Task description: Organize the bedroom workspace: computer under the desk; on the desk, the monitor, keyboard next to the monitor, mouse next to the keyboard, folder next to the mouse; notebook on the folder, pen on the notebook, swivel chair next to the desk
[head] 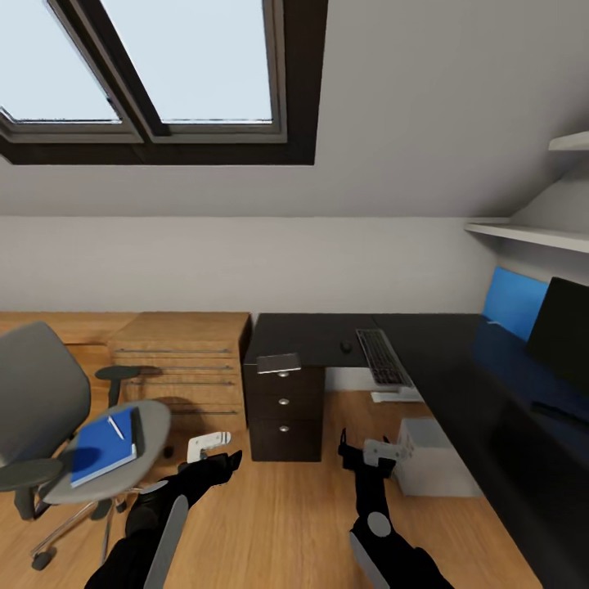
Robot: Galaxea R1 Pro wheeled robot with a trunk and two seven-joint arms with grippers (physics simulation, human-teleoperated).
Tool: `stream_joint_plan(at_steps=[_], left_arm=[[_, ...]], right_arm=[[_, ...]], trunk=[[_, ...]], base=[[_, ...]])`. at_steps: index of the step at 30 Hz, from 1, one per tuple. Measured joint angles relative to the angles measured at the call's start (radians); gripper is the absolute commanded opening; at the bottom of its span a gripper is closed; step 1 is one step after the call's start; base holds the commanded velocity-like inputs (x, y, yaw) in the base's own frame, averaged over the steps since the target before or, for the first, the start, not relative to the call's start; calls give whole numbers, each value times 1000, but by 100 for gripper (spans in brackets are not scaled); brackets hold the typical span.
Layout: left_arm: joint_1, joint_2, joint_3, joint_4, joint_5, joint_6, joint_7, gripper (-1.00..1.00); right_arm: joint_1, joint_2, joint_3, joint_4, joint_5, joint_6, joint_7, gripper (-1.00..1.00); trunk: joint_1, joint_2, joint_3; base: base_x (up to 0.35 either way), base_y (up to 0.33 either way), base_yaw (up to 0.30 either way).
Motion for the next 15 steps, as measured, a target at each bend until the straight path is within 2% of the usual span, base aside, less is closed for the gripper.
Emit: stream_joint_plan(at_steps=[1, 2, 3, 4, 5, 7, 8, 10, 12, 14, 15], left_arm=[[0, 0, 0, 0, 0, 0, 0, 100], [0, 0, 0, -1, 0, 0, 0, 100], [0, 0, 0, -2, 1, 0, -1, 100], [0, 0, 0, -3, 1, 0, -1, 100], [0, 0, 0, -3, 1, 0, -1, 100], [0, -1, -1, -4, 1, 1, -1, 100], [0, -1, -1, -3, 2, 1, -1, 100], [0, -1, -2, -3, 2, 2, -1, 100], [0, -1, -3, -3, 2, 2, -2, 100], [0, -2, -4, 0, 2, 2, -1, 100], [0, -4, -5, 4, 2, 2, 0, 100]], right_arm=[[-1, 0, -17, -1, -58, -2, 7, 100], [-2, -1, -25, -1, -87, -1, 13, 100], [-37, -21, -83, -1, -310, 62, 126, 100], [-66, -46, -133, -1, -476, 123, 206, 100], [-77, -60, -159, 0, -551, 154, 236, 100], [-93, -81, -212, 0, -675, 205, 278, 100], [-110, -103, -313, -3, -858, 264, 321, 100], [-116, -117, -377, -5, -944, 285, 337, 100], [-120, -130, -419, -5, -994, 295, 348, 100], [-122, -134, -429, 1, -1002, 298, 355, 100], [-122, -134, -426, 0, -987, 299, 365, 100]], trunk=[[0, 0, 0], [0, 0, 0], [0, 0, 0], [0, 0, 0], [0, 0, 0], [0, 0, 0], [0, 0, 0], [0, 0, 0], [0, 0, 0], [0, 0, 0], [0, 0, 0]], base=[[249, 237, -2], [247, 233, -1], [244, 228, -1], [243, 225, 0], [242, 223, 0], [216, 186, 0], [174, 121, 0], [135, 63, 0], [113, 26, 0], [149, -30, 0], [140, -58, 0]])
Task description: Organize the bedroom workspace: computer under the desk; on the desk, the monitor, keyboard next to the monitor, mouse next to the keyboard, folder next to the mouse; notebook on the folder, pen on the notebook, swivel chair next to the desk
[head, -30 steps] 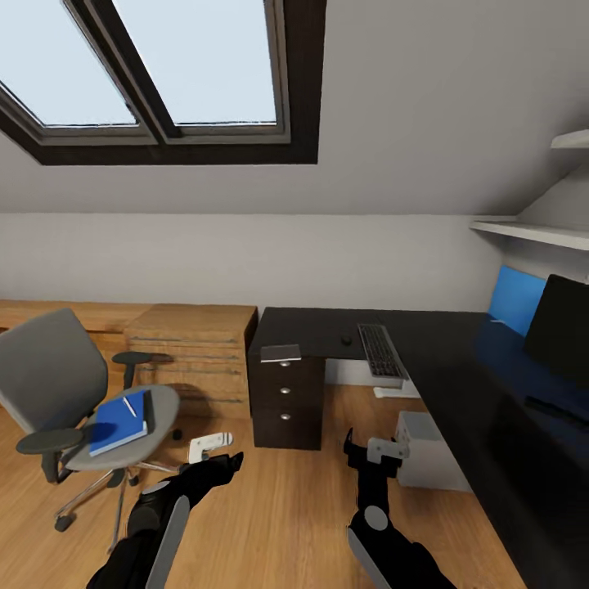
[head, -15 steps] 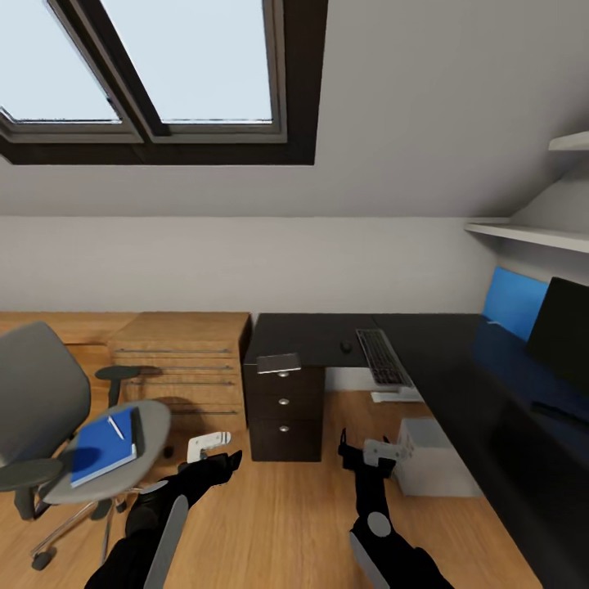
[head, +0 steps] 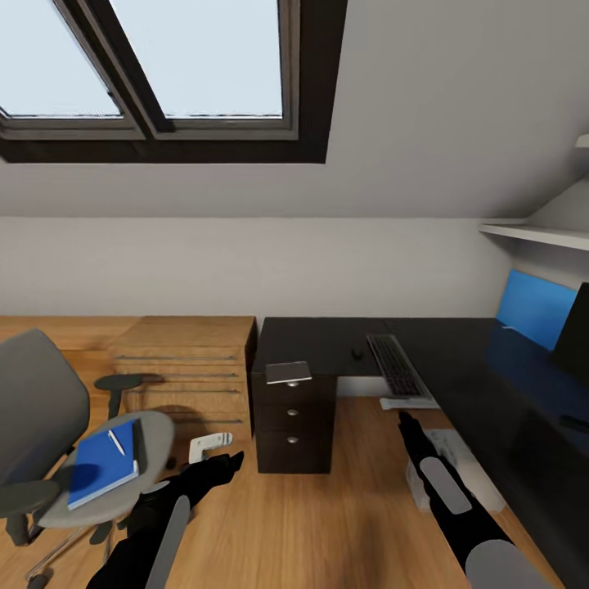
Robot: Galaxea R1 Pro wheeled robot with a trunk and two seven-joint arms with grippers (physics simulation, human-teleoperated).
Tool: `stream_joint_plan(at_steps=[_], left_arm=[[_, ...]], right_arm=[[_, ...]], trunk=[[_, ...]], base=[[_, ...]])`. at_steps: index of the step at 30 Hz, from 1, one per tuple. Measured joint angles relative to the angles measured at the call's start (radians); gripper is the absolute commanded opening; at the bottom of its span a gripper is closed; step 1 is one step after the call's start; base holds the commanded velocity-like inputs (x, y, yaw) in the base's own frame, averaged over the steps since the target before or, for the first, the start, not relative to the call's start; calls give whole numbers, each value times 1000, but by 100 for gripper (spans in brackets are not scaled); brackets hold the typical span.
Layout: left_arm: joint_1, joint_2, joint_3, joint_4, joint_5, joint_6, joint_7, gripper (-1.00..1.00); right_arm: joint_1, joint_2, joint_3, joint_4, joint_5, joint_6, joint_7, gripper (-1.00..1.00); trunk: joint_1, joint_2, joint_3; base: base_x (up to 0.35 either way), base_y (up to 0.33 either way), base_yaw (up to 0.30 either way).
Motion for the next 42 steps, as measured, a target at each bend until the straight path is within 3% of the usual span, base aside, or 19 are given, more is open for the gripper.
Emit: stream_joint_plan(at_steps=[9, 11, 12, 14, 26, 42], left_arm=[[0, -1, -1, 7, 1, -1, -2, 100], [0, -4, -1, -28, 2, 1, -4, 100], [0, -9, -1, -76, 4, 4, -3, 100], [0, -10, -1, -89, 3, 5, -3, 100], [0, -12, -1, -96, 2, 8, -2, 100], [0, -16, -3, -90, 2, 8, -1, 100]], right_arm=[[1, 1, 5, -26, 25, 4, 67, 100], [1, -5, 2, -31, 28, 5, 71, 100], [1, -13, 0, -40, 29, 5, 72, 100], [2, -15, 0, -46, 29, 5, 71, 100], [2, -59, 0, -44, 27, 12, 74, 100], [2, -62, 1, -40, 26, 11, 77, 100]], trunk=[[0, 0, 0], [0, 0, 0], [4, -7, -3], [12, -21, -9], [58, -105, -47], [119, -217, -97]], base=[[40, -17, 0], [1, -1, 0], [0, 0, 0], [0, 0, 0], [0, 0, 0], [0, 0, 0]])
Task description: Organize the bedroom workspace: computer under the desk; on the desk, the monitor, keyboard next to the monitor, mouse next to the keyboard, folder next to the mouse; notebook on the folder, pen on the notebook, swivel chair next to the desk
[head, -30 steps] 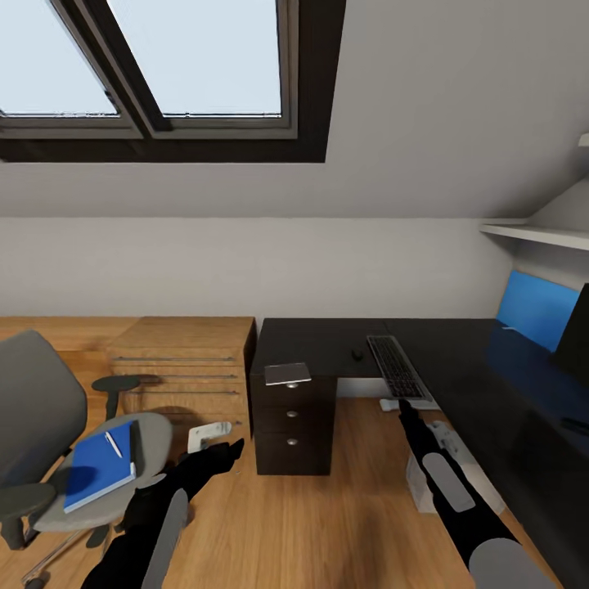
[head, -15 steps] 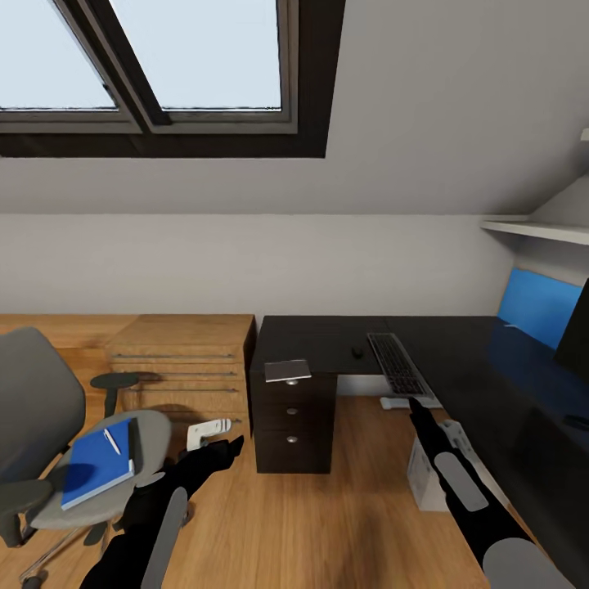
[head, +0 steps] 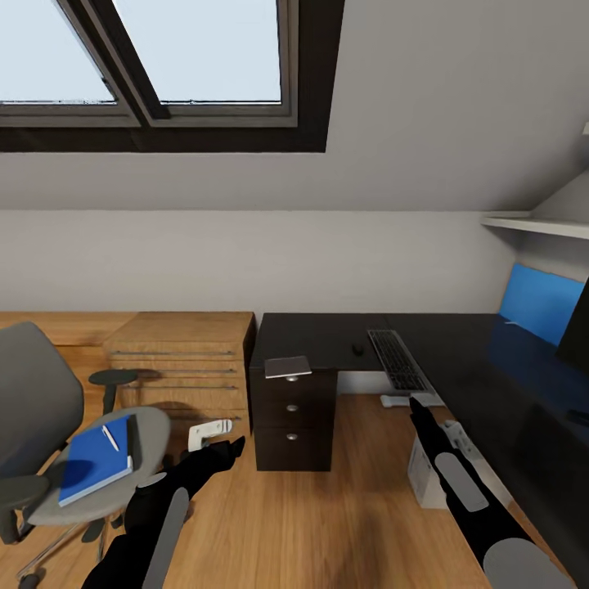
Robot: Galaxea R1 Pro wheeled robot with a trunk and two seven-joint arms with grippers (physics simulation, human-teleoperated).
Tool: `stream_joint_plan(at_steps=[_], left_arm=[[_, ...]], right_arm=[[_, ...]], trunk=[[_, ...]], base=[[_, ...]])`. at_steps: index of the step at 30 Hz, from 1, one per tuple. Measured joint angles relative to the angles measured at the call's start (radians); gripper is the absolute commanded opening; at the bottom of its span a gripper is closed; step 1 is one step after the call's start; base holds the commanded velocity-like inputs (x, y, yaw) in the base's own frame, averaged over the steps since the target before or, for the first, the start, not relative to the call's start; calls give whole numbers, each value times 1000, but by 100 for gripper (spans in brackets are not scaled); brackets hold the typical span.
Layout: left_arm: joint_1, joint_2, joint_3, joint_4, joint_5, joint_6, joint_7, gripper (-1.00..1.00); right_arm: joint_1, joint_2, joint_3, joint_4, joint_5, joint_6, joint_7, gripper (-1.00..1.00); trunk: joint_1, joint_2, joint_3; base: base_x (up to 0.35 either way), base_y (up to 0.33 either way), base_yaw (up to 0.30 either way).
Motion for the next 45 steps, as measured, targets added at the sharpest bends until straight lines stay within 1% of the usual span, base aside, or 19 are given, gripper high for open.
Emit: stream_joint_plan(at_steps=[7, 11, 13, 15, 17, 18, 19, 20, 21, 22, 23, 25, 28, 30, 32, 37, 45], left_arm=[[0, 0, -1, 17, 0, -1, 0, 100], [0, -1, -1, 19, 0, -1, 0, 100], [0, -1, -1, 19, 0, -1, 0, 100], [0, -1, -1, 20, 0, -1, 0, 100], [0, -2, -1, 20, 0, -1, 0, 100], [0, -2, -1, 20, 0, -1, 0, 100], [0, -2, -1, 20, 0, -1, 0, 100], [0, -2, -1, 20, 0, -1, 0, 100], [0, -2, -1, 20, 0, -1, 0, 100], [0, -2, -1, 20, 0, -1, 0, 100], [0, -2, -1, 20, 0, -1, 0, 100], [0, -2, -1, 20, 0, -1, 0, 100], [0, -2, -2, 20, 0, -1, 0, 100], [0, -2, -2, 20, 0, -1, 0, 100], [0, -3, -3, 20, 0, -1, 0, 100], [0, -3, -3, 24, -1, -1, 0, 100], [0, -4, -14, 26, 0, -1, 0, 100]], right_arm=[[0, 1, 1, 7, 3, -5, -1, 100], [0, -4, -5, 60, 0, -3, 3, 100], [0, -6, -19, 96, -3, 0, 14, 100], [0, -7, -52, 119, -5, 4, 44, 100], [0, -8, -74, 127, -6, 11, 64, 100], [0, -11, -96, 135, -7, 28, 86, 100], [0, -12, -108, 140, -7, 41, 97, 100], [0, -17, -131, 149, -8, 74, 121, 100], [0, -19, -143, 154, -8, 93, 135, 100], [0, -23, -168, 165, -9, 130, 164, 100], [0, -24, -182, 170, -10, 148, 178, 100], [0, -28, -240, 183, -11, 209, 220, 100], [0, -36, -284, 189, -12, 247, 240, 100], [0, -45, -300, 191, -12, 269, 247, 100], [0, -52, -309, 193, -13, 287, 252, 100], [0, -58, -318, 195, -15, 304, 256, 100], [0, -59, -320, 195, -28, 295, 257, 100]], trunk=[[27, -49, -22], [42, -77, -35], [50, -91, -41], [58, -105, -47], [65, -119, -53], [69, -126, -56], [73, -133, -60], [77, -140, -63], [81, -147, -66], [84, -154, -69], [88, -161, -72], [96, -175, -78], [107, -196, -88], [115, -210, -94], [123, -224, -100], [142, -259, -116], [173, -315, -141]], base=[[0, 0, 0], [0, 0, 0], [0, 0, 0], [0, 0, 0], [0, 0, 0], [0, 0, 0], [0, 0, 0], [0, 0, 0], [0, 0, 0], [0, 0, 0], [0, 0, 0], [0, 0, 0], [0, 0, 0], [0, 0, 0], [0, 0, 0], [0, 0, 0], [0, 0, 0]])
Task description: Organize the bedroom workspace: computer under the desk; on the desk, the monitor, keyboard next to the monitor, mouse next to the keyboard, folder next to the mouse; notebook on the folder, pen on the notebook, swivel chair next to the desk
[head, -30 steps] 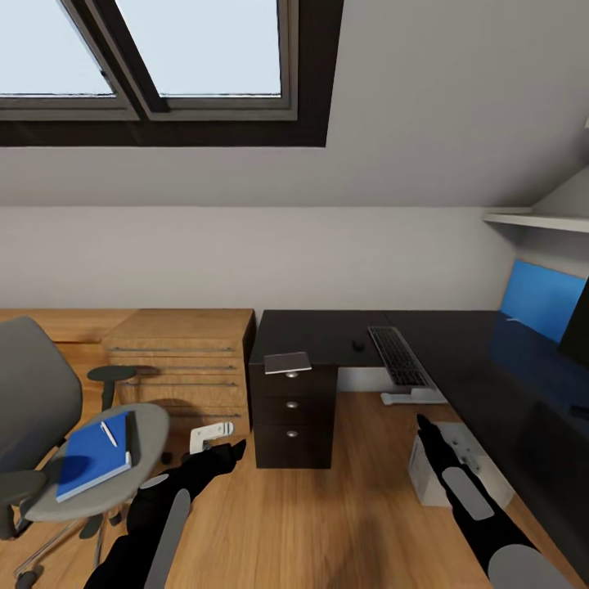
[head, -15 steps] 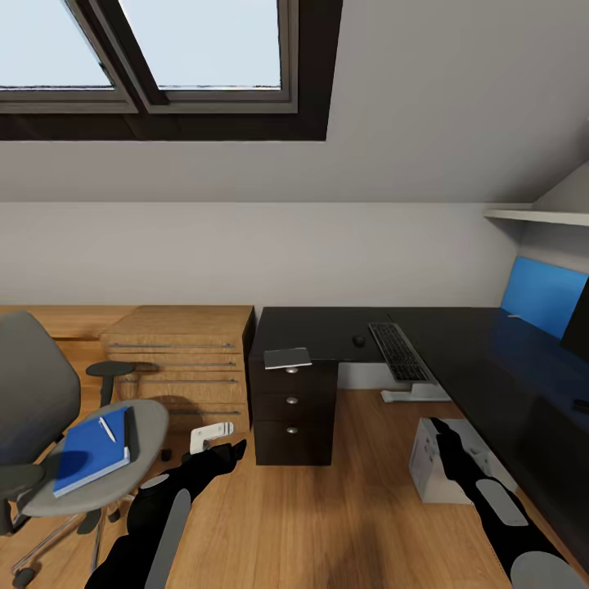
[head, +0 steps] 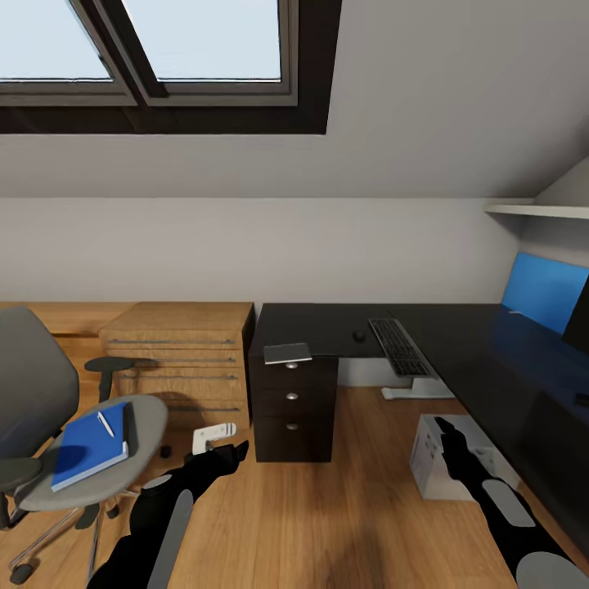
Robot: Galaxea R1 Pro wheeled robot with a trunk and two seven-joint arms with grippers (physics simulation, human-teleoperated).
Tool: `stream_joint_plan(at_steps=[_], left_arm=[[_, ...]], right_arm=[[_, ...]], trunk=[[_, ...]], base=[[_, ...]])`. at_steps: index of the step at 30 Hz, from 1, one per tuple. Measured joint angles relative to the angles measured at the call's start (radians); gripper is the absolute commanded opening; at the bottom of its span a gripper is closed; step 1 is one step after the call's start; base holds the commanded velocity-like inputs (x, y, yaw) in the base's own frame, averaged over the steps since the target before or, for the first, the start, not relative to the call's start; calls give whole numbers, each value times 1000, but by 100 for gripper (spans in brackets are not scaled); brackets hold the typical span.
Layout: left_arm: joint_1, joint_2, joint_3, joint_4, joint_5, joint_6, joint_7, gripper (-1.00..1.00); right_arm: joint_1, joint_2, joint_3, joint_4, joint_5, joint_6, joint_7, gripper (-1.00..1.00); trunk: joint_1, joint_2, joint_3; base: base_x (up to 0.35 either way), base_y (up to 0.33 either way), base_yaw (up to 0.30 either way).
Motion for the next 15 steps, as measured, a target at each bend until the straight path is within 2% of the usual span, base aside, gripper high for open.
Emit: stream_joint_plan(at_steps=[8, 15], left_arm=[[0, 0, -4, 0, -1, 0, 0, 100], [0, 0, -10, 0, 0, 0, 0, 100]], right_arm=[[0, 2, 0, -6, 4, -138, -3, 100], [-1, 2, 0, -8, 8, -162, -19, 100]], trunk=[[31, -56, -25], [58, -105, -47]], base=[[0, 0, 0], [0, 0, 0]])
